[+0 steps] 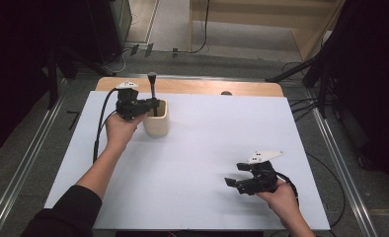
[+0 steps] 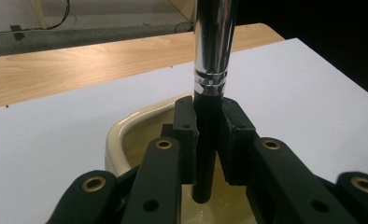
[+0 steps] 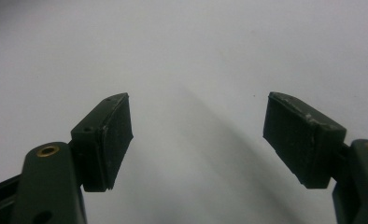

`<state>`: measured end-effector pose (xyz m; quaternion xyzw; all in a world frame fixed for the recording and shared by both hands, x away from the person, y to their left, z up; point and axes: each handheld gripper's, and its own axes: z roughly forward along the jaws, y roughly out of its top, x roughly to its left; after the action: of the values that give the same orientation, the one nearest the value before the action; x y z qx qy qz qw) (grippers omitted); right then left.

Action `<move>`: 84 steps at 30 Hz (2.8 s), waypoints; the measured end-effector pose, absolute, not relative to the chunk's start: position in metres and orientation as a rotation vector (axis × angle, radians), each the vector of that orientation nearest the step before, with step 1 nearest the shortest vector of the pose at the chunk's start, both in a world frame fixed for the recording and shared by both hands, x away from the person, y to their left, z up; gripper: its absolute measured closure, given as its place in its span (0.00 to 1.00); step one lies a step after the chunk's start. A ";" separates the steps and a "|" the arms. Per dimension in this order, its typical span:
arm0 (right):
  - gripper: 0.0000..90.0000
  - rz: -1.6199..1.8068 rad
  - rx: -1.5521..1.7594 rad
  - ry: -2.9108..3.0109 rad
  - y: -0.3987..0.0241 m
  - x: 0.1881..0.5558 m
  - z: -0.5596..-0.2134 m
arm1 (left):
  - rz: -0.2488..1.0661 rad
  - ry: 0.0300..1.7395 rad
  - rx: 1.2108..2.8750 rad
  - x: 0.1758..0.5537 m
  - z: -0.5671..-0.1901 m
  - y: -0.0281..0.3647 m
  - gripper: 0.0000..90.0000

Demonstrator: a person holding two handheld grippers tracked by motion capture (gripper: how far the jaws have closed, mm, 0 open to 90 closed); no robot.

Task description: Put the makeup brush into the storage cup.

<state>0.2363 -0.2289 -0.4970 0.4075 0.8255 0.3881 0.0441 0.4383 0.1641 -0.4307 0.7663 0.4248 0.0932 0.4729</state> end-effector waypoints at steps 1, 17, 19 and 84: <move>0.28 1.186 1.245 2.523 -0.229 0.236 -0.497 | 0.224 1.041 1.877 0.439 -0.431 0.164 0.88; 0.28 1.184 1.244 2.526 -0.228 0.237 -0.497 | 0.200 1.056 1.879 0.439 -0.433 0.166 0.88; 0.28 1.182 1.244 2.527 -0.228 0.237 -0.497 | 0.205 1.055 1.882 0.439 -0.433 0.166 0.88; 0.28 1.166 1.247 2.534 -0.227 0.237 -0.499 | 0.060 0.936 2.036 0.390 -0.395 0.175 0.39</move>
<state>0.2373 -0.2274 -0.4990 0.4076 0.8287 0.3812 0.0431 0.3896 0.1750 -0.3945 0.8177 0.3761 0.0241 0.4351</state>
